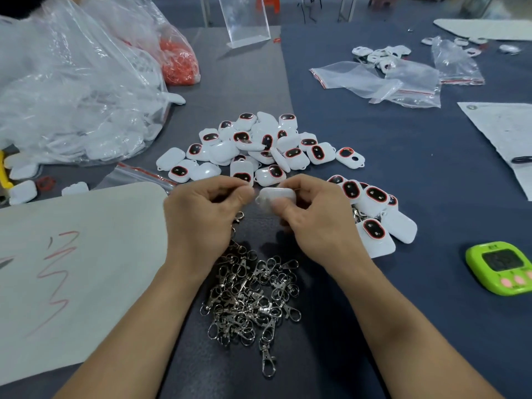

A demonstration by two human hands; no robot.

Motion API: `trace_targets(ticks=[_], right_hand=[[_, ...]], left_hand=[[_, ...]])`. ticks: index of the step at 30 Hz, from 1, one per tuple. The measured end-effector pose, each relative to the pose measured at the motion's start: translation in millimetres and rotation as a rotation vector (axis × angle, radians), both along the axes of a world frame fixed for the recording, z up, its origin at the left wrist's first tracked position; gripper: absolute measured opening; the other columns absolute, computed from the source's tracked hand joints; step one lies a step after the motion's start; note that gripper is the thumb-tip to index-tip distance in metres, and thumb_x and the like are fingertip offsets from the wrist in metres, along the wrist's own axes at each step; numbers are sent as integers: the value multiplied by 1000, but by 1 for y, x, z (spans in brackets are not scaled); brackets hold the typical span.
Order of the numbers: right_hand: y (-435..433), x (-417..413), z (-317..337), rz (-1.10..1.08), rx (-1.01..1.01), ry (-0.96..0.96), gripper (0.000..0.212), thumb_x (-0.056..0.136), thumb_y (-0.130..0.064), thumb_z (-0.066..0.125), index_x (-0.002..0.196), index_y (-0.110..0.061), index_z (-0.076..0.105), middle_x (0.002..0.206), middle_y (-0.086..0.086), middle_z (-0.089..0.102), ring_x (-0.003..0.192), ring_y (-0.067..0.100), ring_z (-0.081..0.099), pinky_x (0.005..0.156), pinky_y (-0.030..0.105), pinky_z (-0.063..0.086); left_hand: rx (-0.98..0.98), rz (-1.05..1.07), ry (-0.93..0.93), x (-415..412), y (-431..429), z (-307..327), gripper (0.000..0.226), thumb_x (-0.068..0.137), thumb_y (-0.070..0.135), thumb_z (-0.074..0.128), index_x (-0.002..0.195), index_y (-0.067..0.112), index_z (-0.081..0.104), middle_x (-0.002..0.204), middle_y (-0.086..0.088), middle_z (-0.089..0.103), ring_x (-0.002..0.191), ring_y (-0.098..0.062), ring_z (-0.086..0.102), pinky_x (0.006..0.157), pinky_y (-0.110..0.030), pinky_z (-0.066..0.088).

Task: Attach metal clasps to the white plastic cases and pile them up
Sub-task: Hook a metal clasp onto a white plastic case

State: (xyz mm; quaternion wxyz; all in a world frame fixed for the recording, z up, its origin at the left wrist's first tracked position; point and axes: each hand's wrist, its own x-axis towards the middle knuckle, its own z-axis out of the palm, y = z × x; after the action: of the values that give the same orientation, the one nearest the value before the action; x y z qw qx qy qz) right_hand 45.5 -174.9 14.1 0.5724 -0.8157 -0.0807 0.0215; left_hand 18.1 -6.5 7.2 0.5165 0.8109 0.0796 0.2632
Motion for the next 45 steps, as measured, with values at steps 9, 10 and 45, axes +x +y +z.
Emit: trace_targets(ticks=[9, 10, 45], right_hand=[[2, 4, -3, -1, 167, 163, 14, 99, -6, 61, 100, -20, 65, 82, 10, 72, 55, 18, 67, 51, 28, 55], [2, 5, -4, 5, 141, 161, 15, 98, -8, 63, 103, -20, 69, 79, 9, 72, 56, 17, 68, 53, 29, 56], [3, 5, -12, 90, 6, 65, 6, 76, -34, 79, 82, -32, 78, 64, 1, 71, 56, 11, 61, 56, 35, 52]], left_hand=[[772, 137, 407, -9, 9, 3, 21, 78, 64, 65, 89, 49, 73, 95, 19, 71, 95, -17, 67, 70, -29, 37], [787, 136, 400, -9, 7, 2, 17, 81, 60, 67, 89, 47, 74, 95, 18, 71, 94, -18, 67, 68, -29, 34], [-226, -209, 140, -2, -10, -3, 16, 91, 16, 71, 83, 29, 74, 76, 3, 78, 70, -16, 75, 71, -29, 61]])
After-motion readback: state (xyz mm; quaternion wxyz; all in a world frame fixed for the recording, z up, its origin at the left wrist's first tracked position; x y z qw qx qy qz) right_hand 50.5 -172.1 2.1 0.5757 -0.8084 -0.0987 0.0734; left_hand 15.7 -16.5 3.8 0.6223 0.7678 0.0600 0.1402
